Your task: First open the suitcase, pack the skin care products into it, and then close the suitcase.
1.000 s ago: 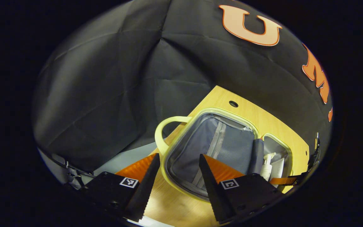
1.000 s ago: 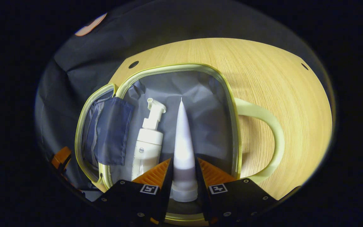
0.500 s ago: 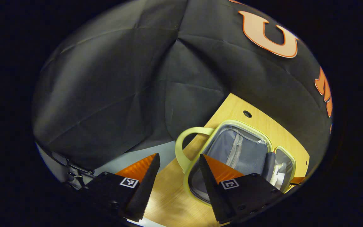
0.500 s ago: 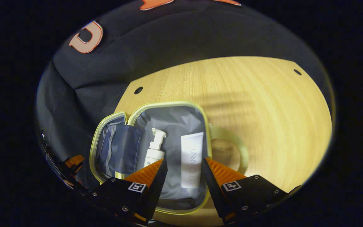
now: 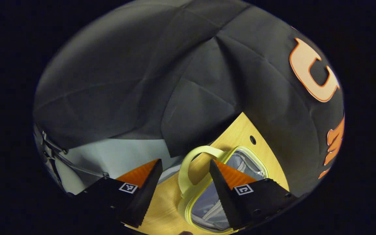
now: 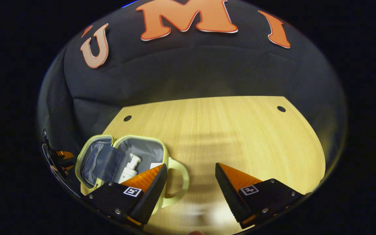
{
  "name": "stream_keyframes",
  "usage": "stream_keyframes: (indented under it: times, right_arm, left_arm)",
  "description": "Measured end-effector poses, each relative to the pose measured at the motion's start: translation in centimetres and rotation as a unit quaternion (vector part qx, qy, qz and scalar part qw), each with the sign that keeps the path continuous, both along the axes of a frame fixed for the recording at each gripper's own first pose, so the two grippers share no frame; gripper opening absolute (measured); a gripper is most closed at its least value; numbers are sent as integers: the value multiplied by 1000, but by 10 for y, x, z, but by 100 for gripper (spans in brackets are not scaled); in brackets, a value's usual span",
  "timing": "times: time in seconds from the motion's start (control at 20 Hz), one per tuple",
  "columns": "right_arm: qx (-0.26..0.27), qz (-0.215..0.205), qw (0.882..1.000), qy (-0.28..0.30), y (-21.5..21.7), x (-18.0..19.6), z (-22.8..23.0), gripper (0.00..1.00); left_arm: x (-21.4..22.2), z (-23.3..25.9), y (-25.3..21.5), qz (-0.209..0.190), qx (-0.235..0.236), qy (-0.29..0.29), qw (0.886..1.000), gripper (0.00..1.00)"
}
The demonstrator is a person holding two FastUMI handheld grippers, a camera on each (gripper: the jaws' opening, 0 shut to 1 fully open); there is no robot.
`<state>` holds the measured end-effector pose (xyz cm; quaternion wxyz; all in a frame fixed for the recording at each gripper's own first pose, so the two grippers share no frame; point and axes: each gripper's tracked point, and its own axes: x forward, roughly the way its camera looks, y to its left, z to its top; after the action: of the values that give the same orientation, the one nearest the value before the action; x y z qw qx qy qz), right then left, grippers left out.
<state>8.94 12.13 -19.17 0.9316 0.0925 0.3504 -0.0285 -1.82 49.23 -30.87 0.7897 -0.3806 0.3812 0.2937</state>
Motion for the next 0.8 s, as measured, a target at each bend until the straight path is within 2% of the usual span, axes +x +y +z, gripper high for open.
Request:
stream_keyframes:
  times: [0.05, 0.1, 0.15, 0.2, 0.3, 0.4, 0.55, 0.65, 0.7, 0.75, 0.8]
  right_arm:
    - [-6, -11, 1000, -13, -13, 2, 8, 94]
    - [-13, -20, 999, -30, -23, 4, 17, 94]
    - [-21, -26, 998, -44, -34, 5, 27, 94]
    - [-29, -31, 997, -57, -44, 4, 34, 94]
    - [-52, -34, 996, -67, -63, 2, 41, 94]
    - [-66, -47, 995, -66, -81, -2, 44, 94]
    - [-64, -59, 993, -77, -94, -5, 50, 94]
    - [-64, -57, 994, -73, -95, -8, 46, 94]
    - [-64, -56, 994, -74, -94, -7, 46, 94]
    - [-63, -54, 994, -77, -92, -5, 47, 94]
    - [-64, -52, 993, -81, -90, -4, 48, 94]
  left_arm:
    - [3, -9, 0, 0, -11, 3, 1000, 88]
    - [5, -17, 0, 0, -20, 8, 1000, 95]
    - [7, -25, 0, -1, -30, 10, 999, 90]
    - [10, -32, 0, 1, -49, 10, 999, 94]
    - [14, -41, -4, 11, -87, 8, 996, 95]
    - [15, -52, -4, 18, -98, 18, 995, 94]
    - [21, -53, -10, 17, -116, 16, 993, 30]
    - [22, -49, -8, 3, -116, 13, 993, 30]
    - [1, -12, -8, -5, -112, 14, 994, 29]
    - [23, -44, -10, -12, -110, 16, 994, 17]
    - [23, -36, -11, -19, -106, 11, 994, 17]
